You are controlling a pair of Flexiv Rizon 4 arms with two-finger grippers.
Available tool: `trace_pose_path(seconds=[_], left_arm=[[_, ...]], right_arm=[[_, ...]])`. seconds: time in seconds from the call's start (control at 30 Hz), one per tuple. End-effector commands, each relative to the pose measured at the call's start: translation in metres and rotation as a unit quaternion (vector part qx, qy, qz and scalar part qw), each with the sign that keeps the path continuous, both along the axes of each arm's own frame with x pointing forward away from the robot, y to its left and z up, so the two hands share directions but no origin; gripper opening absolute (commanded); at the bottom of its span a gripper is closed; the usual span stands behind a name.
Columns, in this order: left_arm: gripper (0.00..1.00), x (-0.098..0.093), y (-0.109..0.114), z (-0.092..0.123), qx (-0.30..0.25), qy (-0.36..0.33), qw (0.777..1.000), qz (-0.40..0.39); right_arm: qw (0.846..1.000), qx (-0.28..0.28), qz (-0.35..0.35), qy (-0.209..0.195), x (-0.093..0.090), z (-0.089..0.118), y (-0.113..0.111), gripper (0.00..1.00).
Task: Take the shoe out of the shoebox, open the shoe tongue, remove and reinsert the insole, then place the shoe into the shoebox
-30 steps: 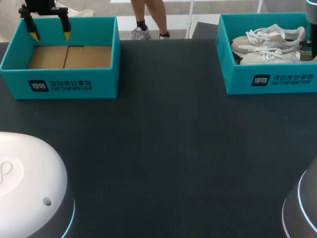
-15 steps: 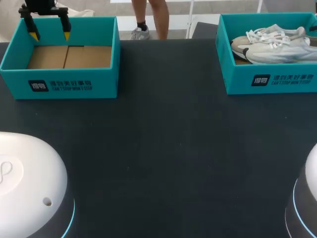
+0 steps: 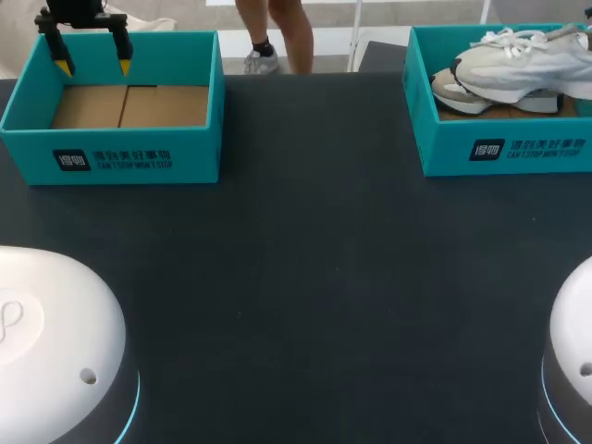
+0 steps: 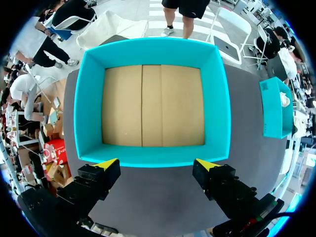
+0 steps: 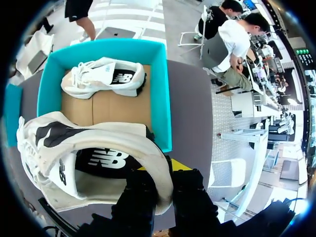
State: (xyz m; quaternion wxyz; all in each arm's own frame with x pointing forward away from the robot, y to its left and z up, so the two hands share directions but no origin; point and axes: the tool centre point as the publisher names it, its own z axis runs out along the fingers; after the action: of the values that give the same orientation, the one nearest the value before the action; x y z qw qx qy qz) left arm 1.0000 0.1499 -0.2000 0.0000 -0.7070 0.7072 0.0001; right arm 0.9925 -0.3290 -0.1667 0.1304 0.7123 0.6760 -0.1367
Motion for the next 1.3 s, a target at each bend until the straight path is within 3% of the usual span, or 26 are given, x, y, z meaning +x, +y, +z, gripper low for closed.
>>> trace_pose_path(seconds=[0.03,0.13,0.6,0.67,0.8,1.0,1.3], left_arm=[[1.00,0.000,0.000,0.000,0.000,0.000,1.000,0.000],[1.00,0.000,0.000,0.000,0.000,0.000,1.000,0.000],[1.00,0.000,0.000,0.000,0.000,0.000,1.000,0.000],[1.00,0.000,0.000,0.000,0.000,0.000,1.000,0.000],[1.00,0.000,0.000,0.000,0.000,0.000,1.000,0.000],[1.00,0.000,0.000,0.000,0.000,0.000,1.000,0.000],[1.00,0.000,0.000,0.000,0.000,0.000,1.000,0.000]], right_arm=[[1.000,0.013,0.007,-0.004,-0.013,0.037,0.014,0.00],[1.000,0.012,-0.016,-0.003,-0.015,0.046,0.020,0.00],[1.000,0.012,-0.016,-0.003,-0.015,0.046,0.020,0.00],[1.000,0.007,-0.013,-0.014,-0.022,0.045,0.032,0.00],[0.999,-0.011,-0.018,-0.030,-0.045,0.051,0.058,0.00],[0.999,-0.010,-0.023,-0.041,-0.102,0.068,0.099,0.00],[0.998,-0.017,-0.044,-0.046,-0.184,0.071,0.150,0.00]])
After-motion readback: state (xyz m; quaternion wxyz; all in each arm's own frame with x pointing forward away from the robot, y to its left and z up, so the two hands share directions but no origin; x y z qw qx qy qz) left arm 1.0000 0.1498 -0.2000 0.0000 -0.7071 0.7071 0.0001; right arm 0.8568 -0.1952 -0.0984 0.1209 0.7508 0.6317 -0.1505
